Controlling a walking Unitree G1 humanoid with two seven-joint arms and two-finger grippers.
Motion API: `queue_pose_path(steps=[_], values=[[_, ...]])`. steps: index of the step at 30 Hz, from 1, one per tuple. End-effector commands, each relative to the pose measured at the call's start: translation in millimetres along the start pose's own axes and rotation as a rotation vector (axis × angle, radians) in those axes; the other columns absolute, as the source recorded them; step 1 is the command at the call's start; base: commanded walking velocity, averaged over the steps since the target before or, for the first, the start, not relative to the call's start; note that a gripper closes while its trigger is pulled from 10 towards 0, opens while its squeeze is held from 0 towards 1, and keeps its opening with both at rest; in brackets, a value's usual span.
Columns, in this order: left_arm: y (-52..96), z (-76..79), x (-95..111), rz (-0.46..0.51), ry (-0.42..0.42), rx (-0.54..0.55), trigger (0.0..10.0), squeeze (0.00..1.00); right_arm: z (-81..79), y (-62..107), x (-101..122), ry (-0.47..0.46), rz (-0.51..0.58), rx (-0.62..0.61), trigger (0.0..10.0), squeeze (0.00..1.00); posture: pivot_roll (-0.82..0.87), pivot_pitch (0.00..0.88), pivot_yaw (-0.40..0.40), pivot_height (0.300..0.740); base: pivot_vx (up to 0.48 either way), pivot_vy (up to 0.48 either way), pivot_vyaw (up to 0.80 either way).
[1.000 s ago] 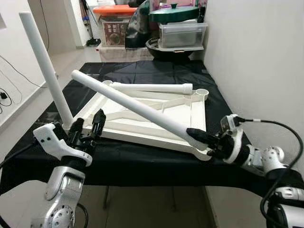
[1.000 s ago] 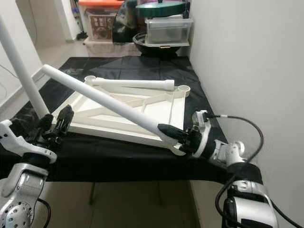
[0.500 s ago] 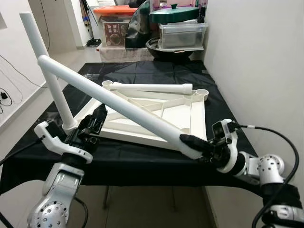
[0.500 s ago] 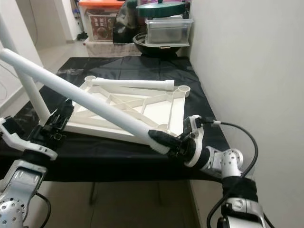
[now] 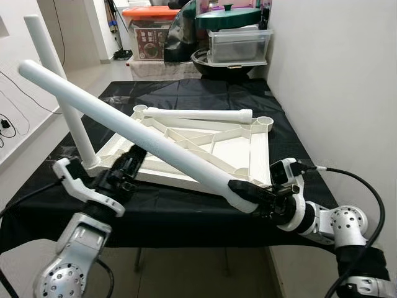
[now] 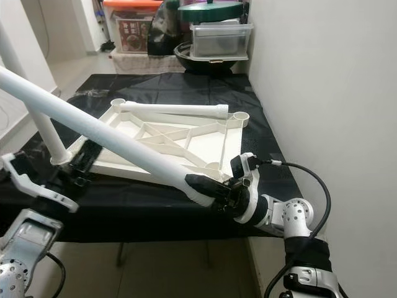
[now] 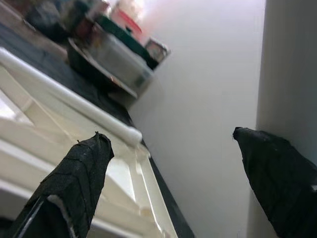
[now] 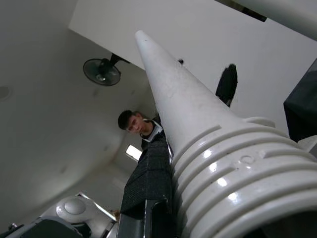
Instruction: Building children table
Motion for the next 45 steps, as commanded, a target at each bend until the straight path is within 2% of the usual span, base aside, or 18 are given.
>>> queue_pose_path(steps=[1,8,14,22,32,41,45], values=[[-2.5,20.0,-3,-0.028,-0.003,-0.108,10.0,0.0,9.6,-2.4,-5,-0.01,-0.033,-0.084,0.0,0.0,-0.03,0.0,0.012,0.74,0.0,0.0,0.0],[4.7,13.8,-14,-0.086,-0.023,-0.078,10.0,0.0,16.9,-3.2,8,0.024,0.024,-0.149,0.0,0.0,-0.03,0.0,0.006,0.74,0.0,0.0,0.0],[7.5,15.0,-15,-0.09,-0.029,-0.084,10.0,0.0,16.9,-5.2,7,0.025,0.011,-0.151,0.0,0.0,-0.03,0.0,0.006,0.74,0.0,0.0,0.0],[5.7,7.7,-2,-0.037,-0.069,-0.046,10.0,0.0,7.7,-4.5,-1,-0.001,-0.019,-0.089,0.0,0.0,-0.03,0.0,0.002,0.74,0.0,0.0,0.0],[3.9,14.0,5,-0.011,-0.084,-0.076,10.0,0.0,9.7,-2.3,-10,-0.017,-0.057,-0.104,0.0,0.0,-0.03,0.0,0.002,0.74,0.0,0.0,0.0],[-0.1,26.2,13,0.027,-0.042,-0.143,10.0,0.0,10.1,0.6,-11,-0.031,-0.045,-0.101,0.0,0.0,-0.03,0.0,0.006,0.74,0.0,0.0,0.0],[1.6,28.1,20,0.076,0.015,-0.162,10.0,0.0,12.1,1.4,-15,-0.037,-0.054,-0.107,0.0,0.0,-0.03,0.0,0.006,0.74,0.0,0.0,0.0]])
Point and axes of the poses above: a point about 5 cm out from each wrist's last joint towards the gripper, its own y axis pointing back from the gripper into the wrist, its own x axis along the axis of the wrist's last joint, z = x × y, the point moved 3 cm from there along -y, pointing out of the wrist towards the gripper, and after that the axes turned 4 degrees about y, right-handed, at the moved point
